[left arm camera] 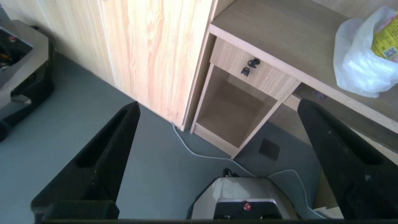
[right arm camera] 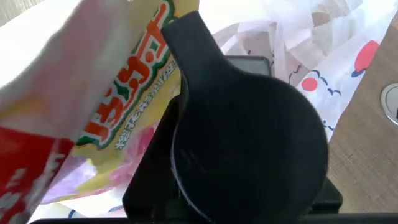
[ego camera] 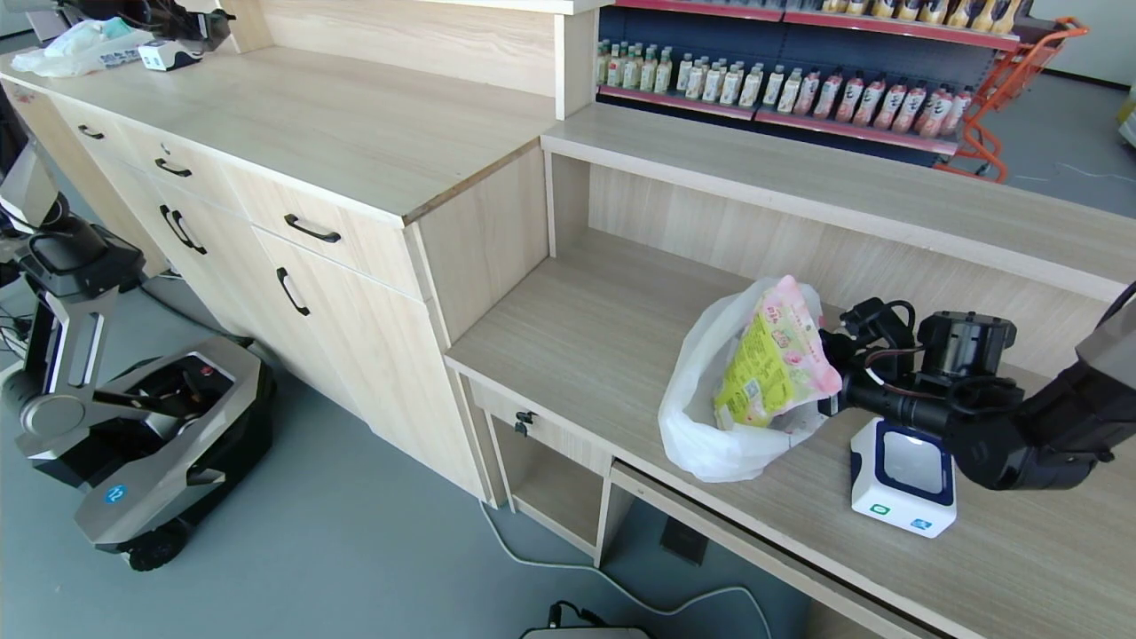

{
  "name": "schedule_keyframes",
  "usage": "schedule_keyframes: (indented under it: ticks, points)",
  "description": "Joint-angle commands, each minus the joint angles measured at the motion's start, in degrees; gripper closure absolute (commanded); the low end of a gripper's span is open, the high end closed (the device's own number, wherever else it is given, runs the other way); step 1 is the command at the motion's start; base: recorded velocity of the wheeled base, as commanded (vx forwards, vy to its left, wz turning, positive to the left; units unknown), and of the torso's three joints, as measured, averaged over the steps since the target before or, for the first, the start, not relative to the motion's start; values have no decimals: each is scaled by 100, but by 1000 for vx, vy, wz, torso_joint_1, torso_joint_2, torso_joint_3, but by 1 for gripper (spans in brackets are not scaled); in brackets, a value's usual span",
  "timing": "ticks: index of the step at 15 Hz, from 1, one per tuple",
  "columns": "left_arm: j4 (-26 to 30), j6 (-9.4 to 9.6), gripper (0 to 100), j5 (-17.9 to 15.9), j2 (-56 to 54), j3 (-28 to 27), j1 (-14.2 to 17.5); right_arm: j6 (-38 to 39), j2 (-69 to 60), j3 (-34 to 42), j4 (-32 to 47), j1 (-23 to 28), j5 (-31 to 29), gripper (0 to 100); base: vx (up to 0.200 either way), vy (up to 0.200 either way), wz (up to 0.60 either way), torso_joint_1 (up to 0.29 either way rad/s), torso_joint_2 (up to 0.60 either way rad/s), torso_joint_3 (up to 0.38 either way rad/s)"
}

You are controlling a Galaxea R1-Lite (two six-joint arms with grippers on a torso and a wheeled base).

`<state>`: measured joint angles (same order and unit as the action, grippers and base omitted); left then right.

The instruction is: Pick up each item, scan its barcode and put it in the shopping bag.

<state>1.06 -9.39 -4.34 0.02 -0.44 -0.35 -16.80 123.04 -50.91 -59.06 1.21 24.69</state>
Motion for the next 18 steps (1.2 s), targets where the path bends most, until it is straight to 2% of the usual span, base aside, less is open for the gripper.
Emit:
schedule_keyframes:
  ticks: [1, 8, 18]
  points:
    - [-1, -2, 0, 3, -2, 0, 0, 1, 335, -77, -105, -6, -131, 100, 0, 0, 0, 0, 0, 0]
    - [-1, -2, 0, 3, -2, 0, 0, 19, 660, -385, -105, 2, -192, 100, 0, 0, 0, 0, 0, 0]
    - [-1, -2, 0, 3, -2, 0, 0, 28, 721, -376, -79, 11, -192, 100, 0, 0, 0, 0, 0, 0]
